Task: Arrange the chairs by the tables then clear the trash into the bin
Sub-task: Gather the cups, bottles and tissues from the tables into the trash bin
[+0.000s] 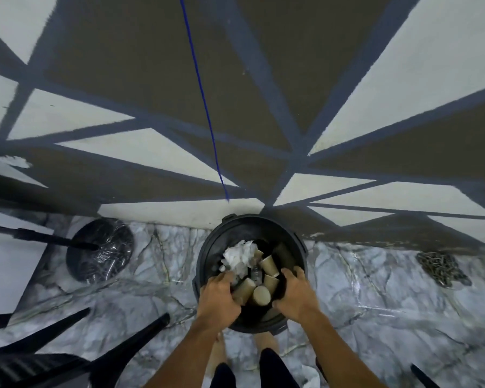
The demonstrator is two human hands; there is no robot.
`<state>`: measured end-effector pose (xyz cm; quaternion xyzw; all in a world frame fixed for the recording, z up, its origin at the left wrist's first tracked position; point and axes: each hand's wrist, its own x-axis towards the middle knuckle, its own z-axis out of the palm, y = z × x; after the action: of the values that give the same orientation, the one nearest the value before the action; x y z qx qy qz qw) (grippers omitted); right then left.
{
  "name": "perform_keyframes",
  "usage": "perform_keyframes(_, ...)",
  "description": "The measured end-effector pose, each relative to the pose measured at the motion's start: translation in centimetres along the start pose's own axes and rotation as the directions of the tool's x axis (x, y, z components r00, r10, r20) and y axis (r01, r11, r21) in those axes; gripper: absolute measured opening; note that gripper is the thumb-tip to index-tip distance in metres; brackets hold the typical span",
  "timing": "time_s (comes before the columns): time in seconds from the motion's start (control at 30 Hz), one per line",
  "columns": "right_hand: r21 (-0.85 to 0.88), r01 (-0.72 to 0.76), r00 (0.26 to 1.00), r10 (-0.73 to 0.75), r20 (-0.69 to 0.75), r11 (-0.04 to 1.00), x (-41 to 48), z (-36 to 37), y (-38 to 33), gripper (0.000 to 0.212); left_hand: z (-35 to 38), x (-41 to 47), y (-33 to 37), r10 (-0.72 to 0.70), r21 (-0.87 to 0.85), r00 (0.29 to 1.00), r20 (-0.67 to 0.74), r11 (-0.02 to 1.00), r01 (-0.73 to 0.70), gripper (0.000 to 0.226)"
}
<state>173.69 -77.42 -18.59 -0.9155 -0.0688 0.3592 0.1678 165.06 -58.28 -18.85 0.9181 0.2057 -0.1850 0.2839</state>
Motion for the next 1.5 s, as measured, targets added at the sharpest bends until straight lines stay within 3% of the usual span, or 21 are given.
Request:
perform_keyframes(0.3,0.030,0.139,0.990,-0.140,0.002,0.990,1.7,-3.9,-0.8,0.073,-2.3,-0.8,2.9,-0.077,-0.028,0.990,-0.118,0.997,0.075,0.054)
perform_keyframes(0.5,0.008,0.254,0.966,-0.255,0.034,0.967,1.5,-3.7,-4.0,0.056,-3.0,-3.6,0.1,-0.169,-0.071,0.968,-0.186,0.985,0.158,0.042)
perform_keyframes(0.63,-0.040,0.387,0.919,-0.382,0.096,0.921,-0.1,-2.5,-7.9,0.046,-4.3,-6.6,-1.7,-0.228,-0.153,0.932,-0.282,0.970,0.191,0.035)
perform_keyframes(0.73,-0.097,0.501,0.860,-0.481,0.170,0.860,-2.1,-0.6,-11.9,0.044,-5.5,-9.5,-3.5,-0.322,-0.221,0.891,-0.320,0.940,0.261,0.043)
perform_keyframes(0.9,-0.146,0.679,0.726,-0.628,0.280,0.719,-7.6,3.8,-18.6,0.027,-7.0,-16.4,-7.9,-0.487,-0.345,0.770,-0.412,0.866,0.362,0.046)
perform_keyframes(1.03,-0.141,0.787,0.605,-0.707,0.367,0.600,-13.6,8.7,-23.0,0.032,-7.0,-24.1,-11.9,-0.597,-0.412,0.646,-0.476,0.800,0.436,0.055)
perform_keyframes(1.13,-0.161,0.846,0.524,-0.738,0.426,0.508,-18.7,13.1,-25.6,0.049,-6.1,-30.9,-15.5,-0.674,-0.482,0.545,-0.498,0.738,0.472,0.050)
perform_keyframes(1.27,-0.165,0.931,0.364,-0.800,0.477,0.325,-25.8,19.0,-28.4,0.044,-4.2,-39.6,-19.1,-0.755,-0.560,0.425,-0.500,0.656,0.507,0.060)
perform_keyframes(1.5,-0.099,0.994,0.106,-0.762,0.639,0.055,-36.7,29.2,-31.1,0.053,-0.3,-52.7,-23.6,-0.880,-0.709,0.187,-0.436,0.464,0.532,0.060)
